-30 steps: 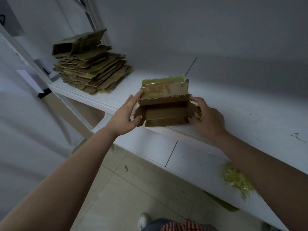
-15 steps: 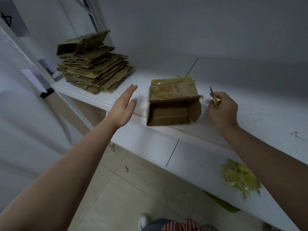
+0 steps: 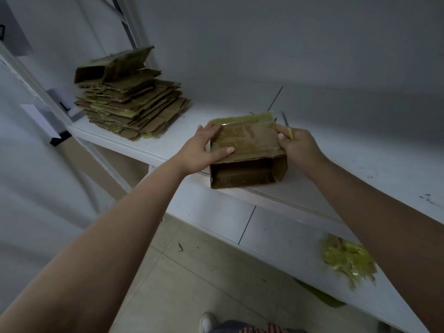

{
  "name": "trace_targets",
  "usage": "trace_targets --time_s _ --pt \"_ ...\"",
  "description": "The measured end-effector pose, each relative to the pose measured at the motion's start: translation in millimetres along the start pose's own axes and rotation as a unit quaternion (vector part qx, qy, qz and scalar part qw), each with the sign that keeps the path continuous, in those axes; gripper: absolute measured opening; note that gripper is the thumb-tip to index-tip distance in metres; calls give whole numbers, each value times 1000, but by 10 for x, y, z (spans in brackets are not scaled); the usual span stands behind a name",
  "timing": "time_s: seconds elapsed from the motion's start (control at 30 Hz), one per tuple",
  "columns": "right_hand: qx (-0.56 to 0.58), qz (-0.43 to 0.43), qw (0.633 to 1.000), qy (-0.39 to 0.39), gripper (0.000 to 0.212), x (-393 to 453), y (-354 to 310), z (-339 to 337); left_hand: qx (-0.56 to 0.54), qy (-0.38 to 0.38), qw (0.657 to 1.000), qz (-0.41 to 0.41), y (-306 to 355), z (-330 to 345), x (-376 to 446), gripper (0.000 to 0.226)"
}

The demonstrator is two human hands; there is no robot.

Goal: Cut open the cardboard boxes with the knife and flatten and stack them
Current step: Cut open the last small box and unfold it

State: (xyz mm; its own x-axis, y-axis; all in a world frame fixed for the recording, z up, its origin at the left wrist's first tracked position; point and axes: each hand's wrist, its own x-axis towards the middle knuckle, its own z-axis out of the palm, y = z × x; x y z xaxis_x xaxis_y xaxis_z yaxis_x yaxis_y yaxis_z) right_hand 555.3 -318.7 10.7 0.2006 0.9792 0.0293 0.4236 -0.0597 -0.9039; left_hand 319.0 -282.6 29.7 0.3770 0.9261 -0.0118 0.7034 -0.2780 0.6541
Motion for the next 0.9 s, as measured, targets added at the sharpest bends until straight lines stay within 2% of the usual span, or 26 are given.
trace_targets --time_s 0.13,0.23,0.43,0.57,0.7,0.77,0.9 --pt "-87 -65 993 -45 45 -68 -57 268 22 -24 999 -17 -200 -235 -44 82" --pt "-179 -103 975 -84 51 -70 -35 560 21 -40 998 -39 -352 -335 -89 84" --pt "-336 -91 931 -113 56 -70 39 851 61 -35 995 -69 -476 -186 -197 98" --pt "-331 -43 931 -151 56 -64 21 881 62 12 996 -62 -542 -26 -207 92" --pt "-282 -57 956 -62 53 -16 15 776 46 63 996 -41 -420 66 -92 87" --pt "-299 -61 952 -28 48 28 10 697 33 65 997 -30 -360 134 17 87" --pt "-301 -37 953 -7 20 130 -2 582 89 -21 995 -41 -405 215 223 85"
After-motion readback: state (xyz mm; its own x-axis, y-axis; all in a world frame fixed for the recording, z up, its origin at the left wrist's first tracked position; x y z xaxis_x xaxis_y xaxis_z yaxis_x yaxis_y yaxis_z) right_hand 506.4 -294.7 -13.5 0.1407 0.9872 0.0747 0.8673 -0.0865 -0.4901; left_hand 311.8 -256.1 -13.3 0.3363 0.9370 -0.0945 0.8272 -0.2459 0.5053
